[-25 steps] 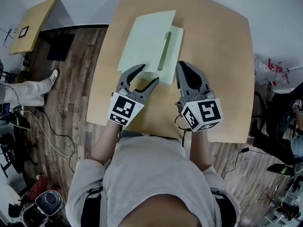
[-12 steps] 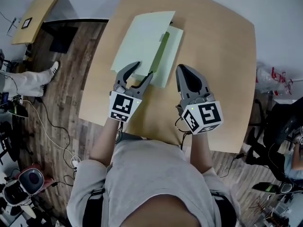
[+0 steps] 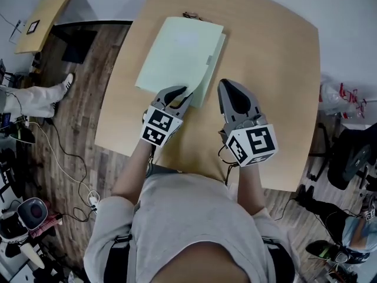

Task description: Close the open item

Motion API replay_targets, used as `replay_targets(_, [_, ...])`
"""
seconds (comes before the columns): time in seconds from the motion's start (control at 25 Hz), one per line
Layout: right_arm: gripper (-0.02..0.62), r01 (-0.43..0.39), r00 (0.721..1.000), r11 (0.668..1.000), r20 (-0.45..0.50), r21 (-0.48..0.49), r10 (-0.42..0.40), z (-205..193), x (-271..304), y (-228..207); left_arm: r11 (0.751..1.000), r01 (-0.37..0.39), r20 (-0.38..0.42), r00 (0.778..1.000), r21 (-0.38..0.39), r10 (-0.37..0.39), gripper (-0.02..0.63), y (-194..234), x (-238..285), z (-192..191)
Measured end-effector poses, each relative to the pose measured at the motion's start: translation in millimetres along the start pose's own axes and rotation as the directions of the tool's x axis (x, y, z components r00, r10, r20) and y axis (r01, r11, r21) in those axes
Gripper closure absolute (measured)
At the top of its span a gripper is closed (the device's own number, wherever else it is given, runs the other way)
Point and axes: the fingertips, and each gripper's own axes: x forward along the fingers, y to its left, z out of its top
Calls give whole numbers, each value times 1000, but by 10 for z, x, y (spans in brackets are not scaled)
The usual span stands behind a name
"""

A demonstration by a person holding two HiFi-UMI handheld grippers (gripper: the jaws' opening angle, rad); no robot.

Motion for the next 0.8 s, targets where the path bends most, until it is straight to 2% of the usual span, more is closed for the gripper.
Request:
replay_targets(0.24, [584,1,1000,1000,-7,-5,-1,-19,-49,-86,999,35,-175,984,-14,-37,537,-97,271,-238])
replay_targets(0.36, [584,1,1000,1000,-8,0,-1,-54,-79,-141,998,55,-239,970,35,-45,545,-138,361,-278])
replay_targets(0.56, [584,2,1000,1000,-11,6,-2,-83,-84,-165,984,118,-370,927,135,-60,546,-200,419,-391])
replay_targets(0.8, [584,5,1000,1000,-6,10,-5,-73,-79,-225,958,197,-482,873,206,-76,546,-235,471,-464])
